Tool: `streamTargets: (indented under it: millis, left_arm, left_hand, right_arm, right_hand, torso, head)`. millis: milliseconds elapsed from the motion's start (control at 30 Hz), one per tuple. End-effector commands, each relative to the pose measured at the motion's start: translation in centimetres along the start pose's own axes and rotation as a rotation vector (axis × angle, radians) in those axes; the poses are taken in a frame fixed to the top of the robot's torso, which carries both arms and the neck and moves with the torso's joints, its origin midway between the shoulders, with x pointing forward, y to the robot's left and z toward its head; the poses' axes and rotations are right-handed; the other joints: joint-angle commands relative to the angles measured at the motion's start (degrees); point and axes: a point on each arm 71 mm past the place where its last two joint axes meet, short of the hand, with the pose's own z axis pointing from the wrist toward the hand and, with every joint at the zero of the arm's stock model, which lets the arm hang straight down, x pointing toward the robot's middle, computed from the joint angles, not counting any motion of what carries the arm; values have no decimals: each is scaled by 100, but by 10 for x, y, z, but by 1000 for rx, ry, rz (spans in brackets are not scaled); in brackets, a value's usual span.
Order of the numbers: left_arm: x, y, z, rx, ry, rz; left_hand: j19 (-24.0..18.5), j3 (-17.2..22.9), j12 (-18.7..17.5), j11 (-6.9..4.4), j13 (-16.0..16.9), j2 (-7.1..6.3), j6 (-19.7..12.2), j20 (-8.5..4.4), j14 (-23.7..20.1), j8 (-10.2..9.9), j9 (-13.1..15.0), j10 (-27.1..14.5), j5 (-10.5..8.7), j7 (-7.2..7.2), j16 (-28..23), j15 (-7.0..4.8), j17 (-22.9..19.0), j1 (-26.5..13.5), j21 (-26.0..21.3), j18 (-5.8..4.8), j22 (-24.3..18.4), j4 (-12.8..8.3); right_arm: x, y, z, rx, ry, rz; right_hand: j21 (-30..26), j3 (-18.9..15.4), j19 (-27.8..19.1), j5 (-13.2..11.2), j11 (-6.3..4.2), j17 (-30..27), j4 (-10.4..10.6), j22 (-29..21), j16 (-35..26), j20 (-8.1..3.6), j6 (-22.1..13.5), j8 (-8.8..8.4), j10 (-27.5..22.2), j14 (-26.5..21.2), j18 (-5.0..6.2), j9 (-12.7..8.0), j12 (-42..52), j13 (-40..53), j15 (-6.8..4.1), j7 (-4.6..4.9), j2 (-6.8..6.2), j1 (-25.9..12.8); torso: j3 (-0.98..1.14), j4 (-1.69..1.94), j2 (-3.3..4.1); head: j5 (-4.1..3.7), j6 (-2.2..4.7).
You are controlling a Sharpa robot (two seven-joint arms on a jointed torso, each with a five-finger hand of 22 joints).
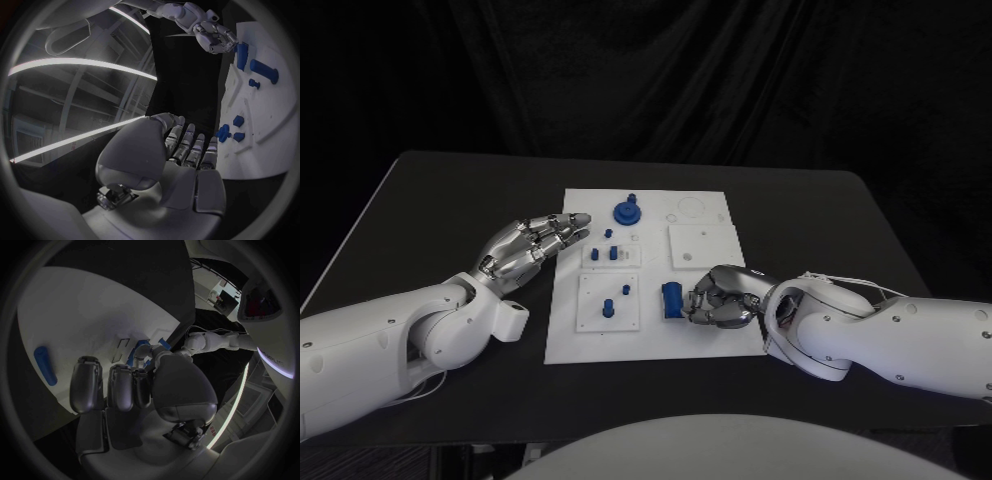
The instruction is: Assemble the parts on the task board
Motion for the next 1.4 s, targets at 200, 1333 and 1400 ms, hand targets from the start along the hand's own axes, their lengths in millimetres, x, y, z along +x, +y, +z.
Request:
streamTargets:
  millis: [200, 1333, 1400]
  left_arm:
    - [2, -4, 0, 73, 11, -15]
    - [1, -3, -1, 74, -5, -15]
    - [1, -3, 0, 74, -8, -20]
  left_hand:
    - [14, 33, 28, 31, 6, 31, 34, 37, 33, 23, 7, 20, 21, 241, 33, 21, 8, 9, 27, -47, 9, -4]
    - [61, 48, 36, 33, 5, 22, 36, 44, 57, 27, 8, 30, 24, 247, 61, 31, 11, 0, 55, -52, 61, -11]
    - [61, 48, 36, 33, 5, 22, 36, 44, 57, 27, 8, 30, 24, 247, 61, 31, 11, 0, 55, -52, 61, -11]
  right_arm:
    - [4, -1, 1, 11, 37, -5]
    - [-60, -38, -45, 180, -177, -109]
    - [-63, -42, -46, 202, -191, -138]
  right_hand:
    - [-73, 403, 192, -928, -4, 13, -383, 1082, -55, -27, -55, -205, 596, 334, 6, -8, 16, 1505, -30, 25, -258, 348]
    - [-36, -539, 224, -1790, 173, 132, 208, 1102, 9, 118, -91, -1446, 596, 368, -4, -1006, 16, 1505, 136, 245, -199, -212]
    - [60, -518, 258, -1603, 163, 267, 147, 1132, 81, 109, -94, -1461, 596, 397, -24, -1031, 16, 1505, 126, 236, -227, -86]
  torso:
    - [-4, 2, -3]
    - [-10, 8, -12]
    - [-20, 25, -14]
  head:
    - [-1, -1]
    - [20, -1]
    - [13, -1]
